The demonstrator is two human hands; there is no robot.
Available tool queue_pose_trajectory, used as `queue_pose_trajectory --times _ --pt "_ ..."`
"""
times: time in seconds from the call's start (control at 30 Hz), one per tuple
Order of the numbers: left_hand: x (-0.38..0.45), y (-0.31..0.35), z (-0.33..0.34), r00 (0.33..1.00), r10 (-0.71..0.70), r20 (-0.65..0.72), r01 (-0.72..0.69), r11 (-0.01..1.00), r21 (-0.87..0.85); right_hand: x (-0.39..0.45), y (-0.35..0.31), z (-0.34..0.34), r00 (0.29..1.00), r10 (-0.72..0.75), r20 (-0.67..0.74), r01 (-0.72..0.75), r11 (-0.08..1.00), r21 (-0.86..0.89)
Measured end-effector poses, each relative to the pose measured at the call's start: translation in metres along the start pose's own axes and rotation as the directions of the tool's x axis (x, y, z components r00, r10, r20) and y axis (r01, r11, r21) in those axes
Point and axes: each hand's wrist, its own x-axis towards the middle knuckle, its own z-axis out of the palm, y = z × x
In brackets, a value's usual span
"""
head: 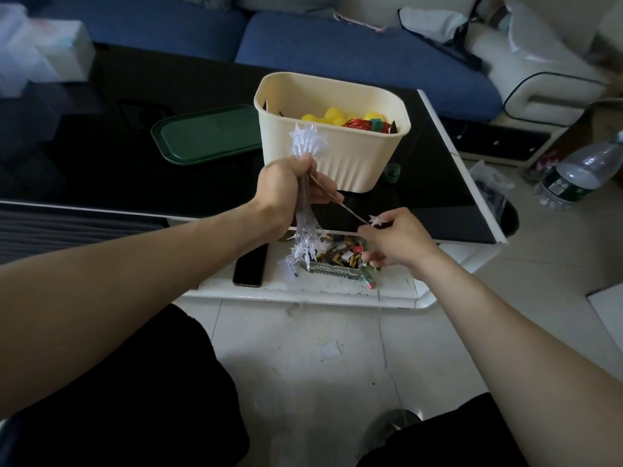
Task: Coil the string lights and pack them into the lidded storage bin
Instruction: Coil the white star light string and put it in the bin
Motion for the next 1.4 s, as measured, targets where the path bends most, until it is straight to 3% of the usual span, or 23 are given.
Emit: queue_pose_trajectory --times 0.07,0.2,0.3,0.57,0.73,0.83,0.97,1.13,1.4 --pt "0.001 0.001 -0.002 1.000 0.003 -0.021 -0.004 0.998 -0.056 -0.004 -0.002 -0.004 0.993 0.035 0.113 -0.036 0.999 0.011" --pt "0.001 0.003 -0.005 0.997 -0.058 -0.059 0.051 0.993 -0.109 -0.009 0.000 -0.019 0.957 0.010 0.289 0.031 0.990 -0.137" --pt "0.002 0.004 -0.007 0.992 -0.096 -0.085 0.088 0.992 -0.092 -0.008 0.006 -0.029 0.935 0.033 0.354 0.034 0.983 -0.179" --pt "0.002 0.003 0.001 0.988 -0.038 -0.151 0.051 0.995 0.088 -0.003 0.014 -0.039 0.968 0.134 0.213 -0.084 0.970 -0.228" --pt "-0.001 0.000 0.005 0.996 -0.050 -0.071 0.060 0.986 0.154 -0.004 -0.004 -0.030 0.995 0.099 -0.012 -0.098 0.995 0.030" --pt "-0.002 -0.001 0.007 0.997 -0.078 -0.028 0.082 0.976 0.203 -0.008 -0.015 -0.024 0.999 0.037 0.021 -0.039 0.994 0.102" --pt "-0.003 -0.001 0.010 0.985 -0.171 0.038 0.158 0.960 0.233 -0.018 -0.020 -0.015 0.993 -0.053 0.110 0.059 0.997 -0.054" --pt "-0.005 -0.009 0.017 0.982 -0.180 0.062 0.163 0.963 0.213 -0.024 -0.021 -0.008 0.980 -0.069 0.186 0.098 0.984 -0.148" --pt "-0.006 -0.020 0.026 0.977 -0.210 0.020 0.202 0.958 0.202 -0.026 -0.016 -0.002 0.979 -0.134 0.152 0.137 0.991 -0.009"
